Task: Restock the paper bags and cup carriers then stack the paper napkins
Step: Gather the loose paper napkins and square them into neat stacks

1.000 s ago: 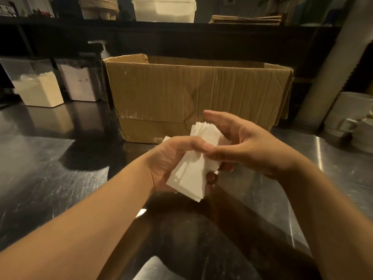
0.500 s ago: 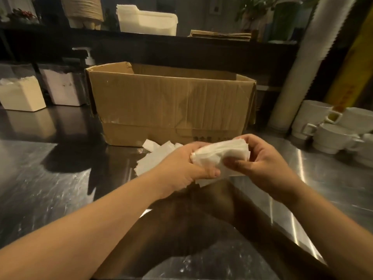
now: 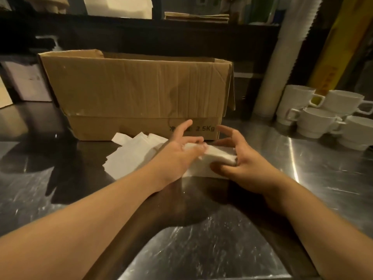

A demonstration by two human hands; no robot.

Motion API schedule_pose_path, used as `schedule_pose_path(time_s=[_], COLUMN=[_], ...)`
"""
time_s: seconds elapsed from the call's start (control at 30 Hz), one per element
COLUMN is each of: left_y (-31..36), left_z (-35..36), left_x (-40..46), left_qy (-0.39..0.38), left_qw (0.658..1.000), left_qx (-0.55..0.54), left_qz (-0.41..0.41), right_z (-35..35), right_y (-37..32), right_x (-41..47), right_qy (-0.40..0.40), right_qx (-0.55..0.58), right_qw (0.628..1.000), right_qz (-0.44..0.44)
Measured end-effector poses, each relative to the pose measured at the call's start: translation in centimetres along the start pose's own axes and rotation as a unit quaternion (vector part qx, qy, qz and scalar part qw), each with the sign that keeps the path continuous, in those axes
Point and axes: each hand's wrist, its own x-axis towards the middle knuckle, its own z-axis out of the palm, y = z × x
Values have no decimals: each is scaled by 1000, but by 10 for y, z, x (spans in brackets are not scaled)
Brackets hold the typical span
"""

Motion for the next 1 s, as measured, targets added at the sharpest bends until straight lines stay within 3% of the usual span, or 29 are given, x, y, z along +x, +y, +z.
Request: schedule_pose_path(time_s=[0.1, 0.23, 0.33, 0.43, 0.6, 0.77, 0.87, 1.0], left_y=[-7, -11, -18, -18, -7, -4, -6, -9], left_z=[-6, -14, -14, -15, -9, -8, -10, -18], left_x=[3, 3, 6, 7, 4, 4, 4, 4], left_qy=[7, -21, 2, -16, -38, -37, -25, -36], left_qw=[999, 998, 998, 998, 984, 982, 985, 989], left_qx=[-36, 64, 52, 60, 172, 184, 171, 146], left_qz=[-1, 6, 29, 3, -7, -9, 2, -2], right_z=[-1, -3, -2, -2, -1, 4, 0, -5], right_y=[2, 8, 14, 14, 4, 2, 4, 8], right_x=[0, 3, 6, 4, 2, 4, 5, 8], right_qy=[12, 12, 40, 52, 24, -13, 29, 63], right_qx=[42, 13, -3, -4, -219, -293, -219, -43], right_qw=[999, 1000, 999, 998, 971, 953, 971, 997], right_qz=[-1, -4, -16, -41, -91, -79, -95, -6])
